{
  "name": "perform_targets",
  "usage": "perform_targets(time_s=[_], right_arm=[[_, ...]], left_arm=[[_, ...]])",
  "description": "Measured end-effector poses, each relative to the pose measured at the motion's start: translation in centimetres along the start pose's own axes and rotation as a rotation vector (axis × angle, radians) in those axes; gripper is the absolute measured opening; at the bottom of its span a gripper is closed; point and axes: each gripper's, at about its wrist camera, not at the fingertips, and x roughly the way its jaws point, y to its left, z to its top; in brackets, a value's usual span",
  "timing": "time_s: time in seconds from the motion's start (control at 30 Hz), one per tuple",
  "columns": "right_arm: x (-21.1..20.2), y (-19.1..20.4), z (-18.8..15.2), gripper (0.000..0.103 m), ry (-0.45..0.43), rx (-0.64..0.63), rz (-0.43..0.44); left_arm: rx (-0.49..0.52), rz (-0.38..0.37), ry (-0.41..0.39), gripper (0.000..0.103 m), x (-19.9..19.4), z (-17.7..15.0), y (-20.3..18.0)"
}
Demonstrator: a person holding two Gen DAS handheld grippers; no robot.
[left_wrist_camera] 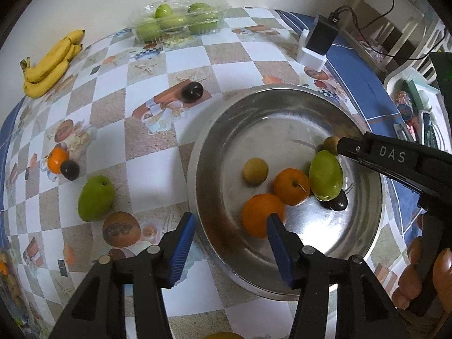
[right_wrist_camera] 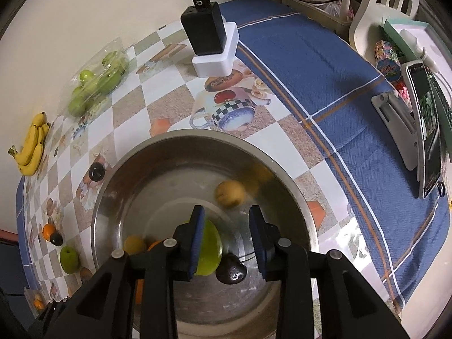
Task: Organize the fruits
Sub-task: 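Withdraw both open tools from the bowl toward the remaining fruits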
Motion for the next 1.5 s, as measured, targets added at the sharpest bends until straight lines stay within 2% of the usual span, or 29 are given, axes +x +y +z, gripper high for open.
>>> perform_targets(time_s=[0.13, 0.2, 0.23, 0.27, 0.33, 0.43, 0.57, 0.73, 0.8, 0.87, 1.03, 1.23, 1.37, 1.4, 1.43, 1.5], right_arm=[[0.1, 0.2, 0.0, 0.033, 0.004, -0.009, 0.000], [0.2, 0.3, -0.1, 0.034, 0.007, -0.011, 0.001], [0.2, 0.4, -0.1, 0.042, 0.009, -0.013, 0.003], [0.2, 0.4, -0.1, 0.056, 0.013, -0.013, 0.007], [0.2, 0.6, -0.2, 0.067, 0.013, -0.013, 0.017], [-0.2, 1.3, -0.3, 0.068, 0.003, -0.035, 0.013], [-0.5, 2.2, -0.6, 0.074, -0.001, -0.064, 0.010], [-0.9, 3.8, -1.4, 0.075, -0.001, -0.119, 0.013], [-1.2, 4.5, -1.7, 0.075, -0.003, -0.137, 0.022], [-1.4, 5.2, -2.0, 0.075, -0.004, -0.157, 0.031], [-1.7, 6.9, -2.9, 0.075, -0.008, -0.206, 0.037], [-1.7, 8.5, -3.6, 0.092, -0.031, -0.276, 0.036], [-1.5, 8.9, -3.8, 0.093, -0.031, -0.285, 0.055], [-1.4, 9.0, -3.8, 0.096, -0.030, -0.291, 0.055], [-1.4, 9.2, -3.9, 0.103, -0.032, -0.297, 0.053], [-1.3, 9.4, -4.0, 0.103, -0.035, -0.306, 0.053]], left_arm=[[-0.046, 0.007, 0.000, 0.059, 0.0, 0.2, 1.1], [-0.082, 0.020, -0.006, 0.065, -0.1, 0.3, 1.9], [-0.107, 0.029, -0.010, 0.067, -0.1, 0.3, 2.5], [-0.129, 0.034, -0.013, 0.068, -0.1, 0.3, 2.9], [-0.181, 0.045, -0.020, 0.070, -0.2, 0.3, 4.1], [-0.256, 0.067, -0.034, 0.071, -0.5, 0.2, 6.1], [-0.342, 0.070, -0.049, 0.082, -0.7, 0.1, 8.3], [-0.427, 0.088, -0.069, 0.086, -1.1, -0.2, 10.8], [-0.470, 0.099, -0.081, 0.098, -1.3, -0.4, 11.8], [-0.509, 0.102, -0.092, 0.100, -1.5, -0.6, 12.7], [-0.546, 0.123, -0.100, 0.103, -1.6, -1.0, 14.2], [-0.559, 0.171, -0.118, 0.103, -1.9, -1.3, 15.7], [-0.584, 0.185, -0.125, 0.103, -2.2, -1.6, 17.0], [-0.589, 0.190, -0.128, 0.103, -2.3, -1.7, 17.3], [-0.593, 0.194, -0.131, 0.103, -2.4, -1.8, 17.6], [-0.591, 0.207, -0.135, 0.103, -2.7, -1.9, 18.1]])
